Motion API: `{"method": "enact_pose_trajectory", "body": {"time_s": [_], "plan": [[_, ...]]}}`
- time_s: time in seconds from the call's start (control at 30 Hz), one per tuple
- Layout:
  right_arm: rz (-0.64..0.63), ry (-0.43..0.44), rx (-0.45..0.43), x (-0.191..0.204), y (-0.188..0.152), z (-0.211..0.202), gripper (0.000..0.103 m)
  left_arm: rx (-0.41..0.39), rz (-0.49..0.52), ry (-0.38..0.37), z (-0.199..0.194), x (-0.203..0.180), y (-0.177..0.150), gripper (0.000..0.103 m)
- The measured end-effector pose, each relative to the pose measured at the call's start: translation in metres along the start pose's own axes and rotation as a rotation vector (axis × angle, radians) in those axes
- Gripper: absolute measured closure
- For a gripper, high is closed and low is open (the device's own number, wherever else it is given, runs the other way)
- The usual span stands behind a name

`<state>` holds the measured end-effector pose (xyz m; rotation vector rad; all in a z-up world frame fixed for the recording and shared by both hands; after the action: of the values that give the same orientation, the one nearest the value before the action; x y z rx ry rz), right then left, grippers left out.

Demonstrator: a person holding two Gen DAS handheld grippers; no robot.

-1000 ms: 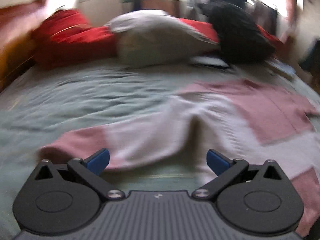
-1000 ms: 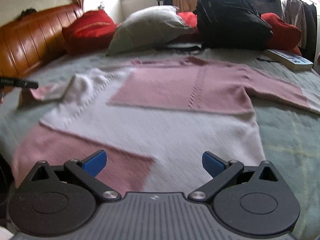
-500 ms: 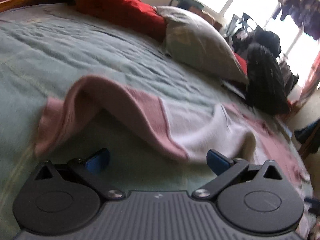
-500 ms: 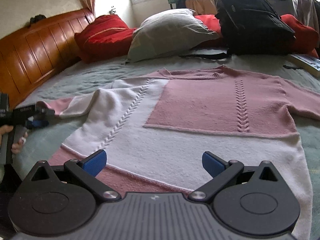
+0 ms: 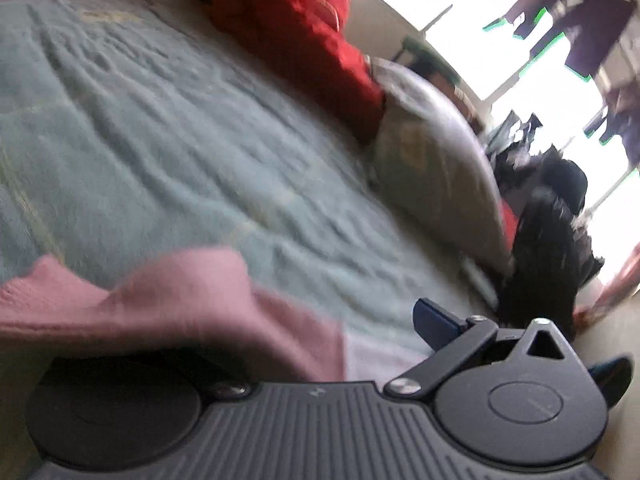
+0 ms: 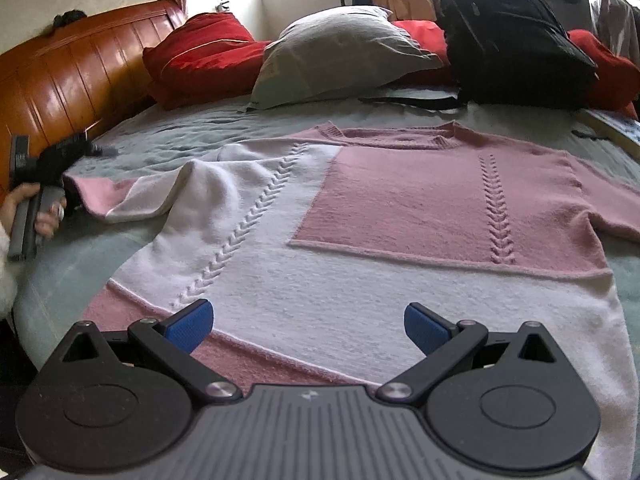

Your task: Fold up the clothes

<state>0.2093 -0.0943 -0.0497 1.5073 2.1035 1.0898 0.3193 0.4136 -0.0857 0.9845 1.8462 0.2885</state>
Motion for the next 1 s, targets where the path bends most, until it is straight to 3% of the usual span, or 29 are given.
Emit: {"method": "enact_pose_trajectory", "body": {"time_s": [0.1,0.33,0.53,0.63,0.73,0.87,1.0], "plan": [[-0.016,-0.018,-0.002,0.000,0.000,-0.001,0.000,-0.040,0.018,-0.033,-0.010,-0.010,0.014,0.001],[-0.002,-0.013,0.013,-0.002,-0.003,0.003,0.000,-0.090,0.018,-0.027,-0.025,-0.016,0.048,0.001],[0.010,-0.013,0.013,-0.006,-0.004,0.003,0.000,-0.036,-0.039,-0.019,-0.027,0.001,0.048,0.001],[0.013,-0.009,0.017,-0.008,-0.005,0.003,0.000,0.001,-0.018,0.012,-0.026,0.011,0.030,0.001],[0.012,-0.003,0.028,-0.007,-0.007,0.005,0.000,0.009,-0.005,0.097,-0.030,0.027,0.016,0.001],[-0.001,-0.004,0.033,-0.005,-0.007,0.006,0.000,-0.061,-0.018,0.205,-0.053,0.049,0.027,0.001],[0.004,-0.002,0.032,-0.004,-0.007,0.006,0.000,-0.078,-0.008,0.238,-0.072,0.052,0.035,0.001]]}}
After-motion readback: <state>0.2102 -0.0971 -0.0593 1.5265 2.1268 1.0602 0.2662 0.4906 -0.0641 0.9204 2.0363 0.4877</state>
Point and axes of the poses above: each gripper's, at about its wrist camera, not at the fingertips, and z roughly the way its jaws point, x to its left, y to its top, the point moved 1 cm from there along z, roughly the way its jaws point
